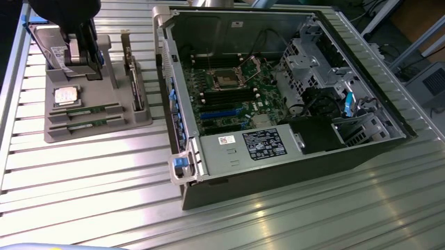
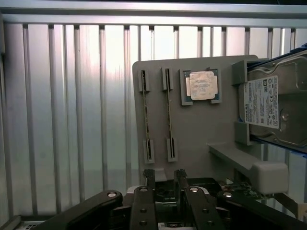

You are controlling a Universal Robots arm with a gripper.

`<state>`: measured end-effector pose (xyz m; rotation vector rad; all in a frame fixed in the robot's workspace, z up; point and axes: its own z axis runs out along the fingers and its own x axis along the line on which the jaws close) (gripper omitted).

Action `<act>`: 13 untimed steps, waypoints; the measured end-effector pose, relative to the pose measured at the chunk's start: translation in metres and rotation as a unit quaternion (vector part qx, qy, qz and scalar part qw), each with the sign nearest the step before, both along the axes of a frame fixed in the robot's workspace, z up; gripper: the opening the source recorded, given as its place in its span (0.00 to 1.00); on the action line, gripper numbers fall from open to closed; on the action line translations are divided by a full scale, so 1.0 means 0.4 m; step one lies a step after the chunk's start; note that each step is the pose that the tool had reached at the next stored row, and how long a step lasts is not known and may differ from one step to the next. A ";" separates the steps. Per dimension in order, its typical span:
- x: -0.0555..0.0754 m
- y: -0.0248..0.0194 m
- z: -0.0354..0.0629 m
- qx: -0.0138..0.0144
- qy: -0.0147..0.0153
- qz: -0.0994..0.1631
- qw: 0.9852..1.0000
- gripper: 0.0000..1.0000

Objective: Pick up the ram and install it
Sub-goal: 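Pick up the ram and move it above insertion slot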

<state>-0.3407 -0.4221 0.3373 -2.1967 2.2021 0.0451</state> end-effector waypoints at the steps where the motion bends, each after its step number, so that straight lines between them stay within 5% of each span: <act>1: 0.000 0.000 -0.001 0.000 0.000 0.000 1.000 0.30; 13: 0.000 -0.001 -0.016 0.000 0.000 0.000 1.000 0.30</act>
